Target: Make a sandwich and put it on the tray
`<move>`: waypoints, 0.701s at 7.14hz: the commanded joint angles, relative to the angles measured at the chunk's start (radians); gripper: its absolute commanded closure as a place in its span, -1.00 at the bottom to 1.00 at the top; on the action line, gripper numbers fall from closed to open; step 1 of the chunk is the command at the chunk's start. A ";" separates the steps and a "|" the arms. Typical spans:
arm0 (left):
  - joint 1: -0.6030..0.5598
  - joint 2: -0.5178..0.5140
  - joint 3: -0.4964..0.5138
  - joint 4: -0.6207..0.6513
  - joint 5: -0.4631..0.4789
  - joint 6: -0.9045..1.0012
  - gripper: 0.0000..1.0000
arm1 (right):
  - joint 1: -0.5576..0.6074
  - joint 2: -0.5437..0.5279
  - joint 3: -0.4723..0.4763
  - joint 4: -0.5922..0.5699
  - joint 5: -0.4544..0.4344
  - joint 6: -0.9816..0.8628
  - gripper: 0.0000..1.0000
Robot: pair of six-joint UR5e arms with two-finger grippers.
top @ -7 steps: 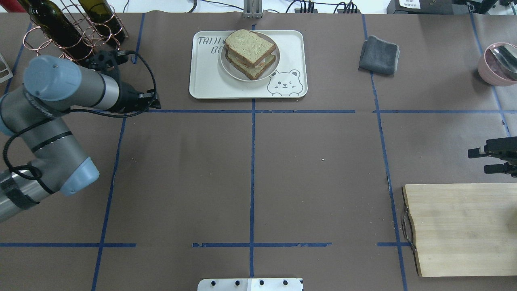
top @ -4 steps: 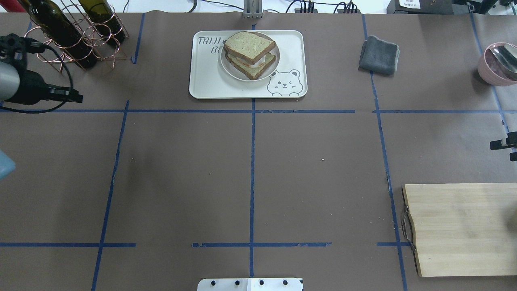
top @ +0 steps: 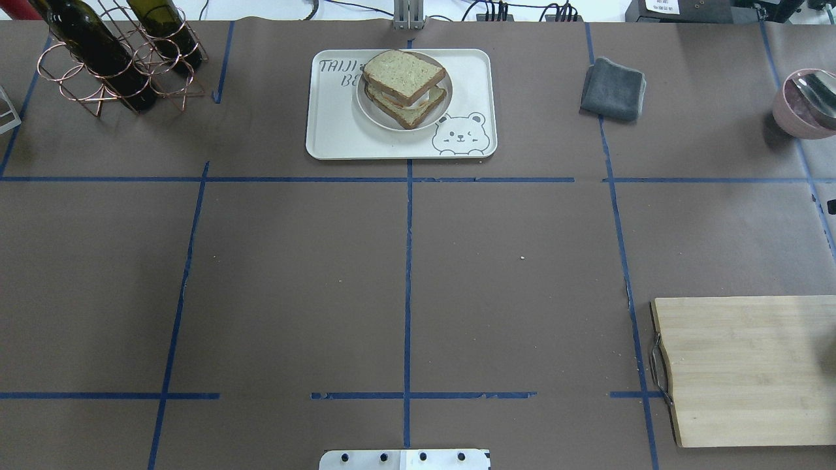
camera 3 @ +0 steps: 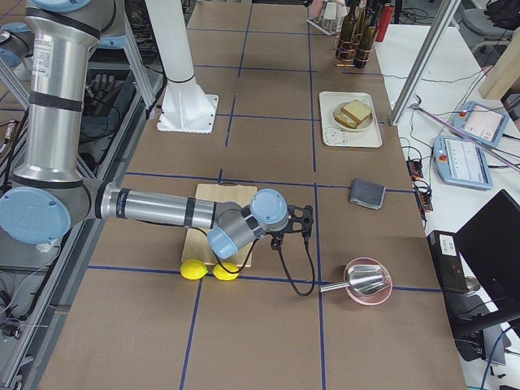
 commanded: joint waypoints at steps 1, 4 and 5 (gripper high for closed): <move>-0.176 -0.076 -0.011 0.339 -0.013 0.311 0.05 | 0.055 0.048 0.003 -0.182 0.000 -0.166 -1.00; -0.190 -0.074 -0.010 0.422 -0.060 0.348 -0.13 | 0.098 0.131 0.008 -0.411 -0.015 -0.336 -1.00; -0.190 -0.069 -0.008 0.422 -0.072 0.348 -0.16 | 0.115 0.146 0.008 -0.486 -0.035 -0.434 -1.00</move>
